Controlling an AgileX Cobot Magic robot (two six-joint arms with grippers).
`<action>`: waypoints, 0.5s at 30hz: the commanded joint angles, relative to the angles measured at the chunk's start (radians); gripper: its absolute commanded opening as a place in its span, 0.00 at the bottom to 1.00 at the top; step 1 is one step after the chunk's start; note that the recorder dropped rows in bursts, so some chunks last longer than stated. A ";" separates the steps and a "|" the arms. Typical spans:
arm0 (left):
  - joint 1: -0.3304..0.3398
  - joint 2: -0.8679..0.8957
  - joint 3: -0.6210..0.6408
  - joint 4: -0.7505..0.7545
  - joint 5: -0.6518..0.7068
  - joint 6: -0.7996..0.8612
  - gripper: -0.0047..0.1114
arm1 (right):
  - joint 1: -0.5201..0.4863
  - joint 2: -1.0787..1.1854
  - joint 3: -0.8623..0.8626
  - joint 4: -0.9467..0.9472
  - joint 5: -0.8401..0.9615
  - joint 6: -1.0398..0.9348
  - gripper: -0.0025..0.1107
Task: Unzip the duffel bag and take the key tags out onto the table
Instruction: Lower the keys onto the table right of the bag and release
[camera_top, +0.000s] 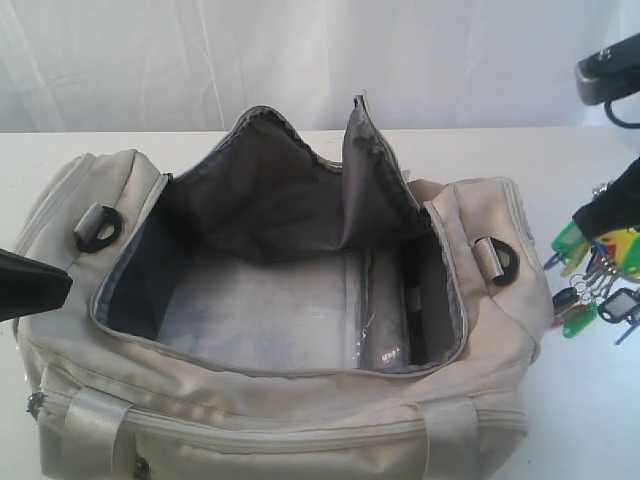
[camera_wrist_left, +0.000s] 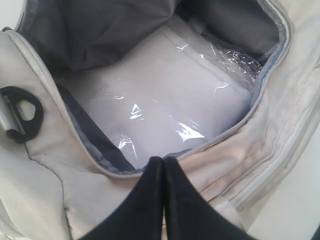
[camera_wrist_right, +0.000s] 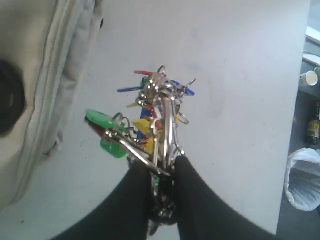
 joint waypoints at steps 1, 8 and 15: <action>0.001 -0.007 0.007 -0.018 0.013 0.002 0.04 | -0.010 0.045 0.058 -0.019 -0.097 0.055 0.02; 0.001 -0.007 0.007 -0.022 0.013 0.002 0.04 | -0.010 0.112 0.140 0.052 -0.220 0.064 0.02; 0.001 -0.007 0.007 -0.024 0.013 0.002 0.04 | -0.010 0.164 0.217 0.182 -0.375 0.022 0.02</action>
